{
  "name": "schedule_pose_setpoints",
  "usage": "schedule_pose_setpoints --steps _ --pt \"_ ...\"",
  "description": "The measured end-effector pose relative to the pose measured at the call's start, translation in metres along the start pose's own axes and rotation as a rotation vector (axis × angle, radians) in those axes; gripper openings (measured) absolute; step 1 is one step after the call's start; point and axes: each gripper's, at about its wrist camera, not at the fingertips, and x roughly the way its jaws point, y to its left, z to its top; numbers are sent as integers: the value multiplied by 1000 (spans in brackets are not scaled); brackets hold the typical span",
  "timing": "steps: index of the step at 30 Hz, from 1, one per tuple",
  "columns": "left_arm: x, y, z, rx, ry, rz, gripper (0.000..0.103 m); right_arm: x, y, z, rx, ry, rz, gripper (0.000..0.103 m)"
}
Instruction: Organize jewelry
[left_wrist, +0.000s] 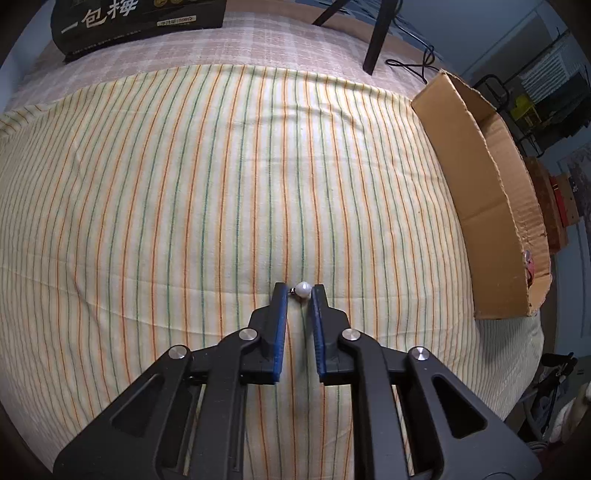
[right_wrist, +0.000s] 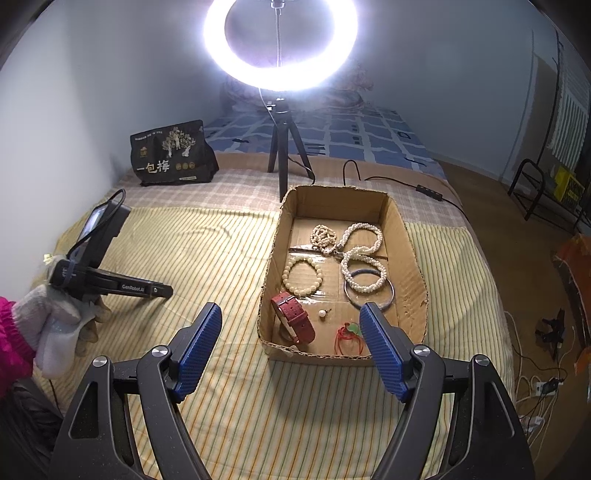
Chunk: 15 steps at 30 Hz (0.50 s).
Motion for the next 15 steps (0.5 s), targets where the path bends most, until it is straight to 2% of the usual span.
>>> schedule_pose_setpoints --steps 4,15 --pt "-1 2 0 5 -9 -8 4 2 5 -2 -29 2 -10 77" --pt "-10 16 -1 -23 -20 -38 3 1 5 -2 -39 -3 -16 77"
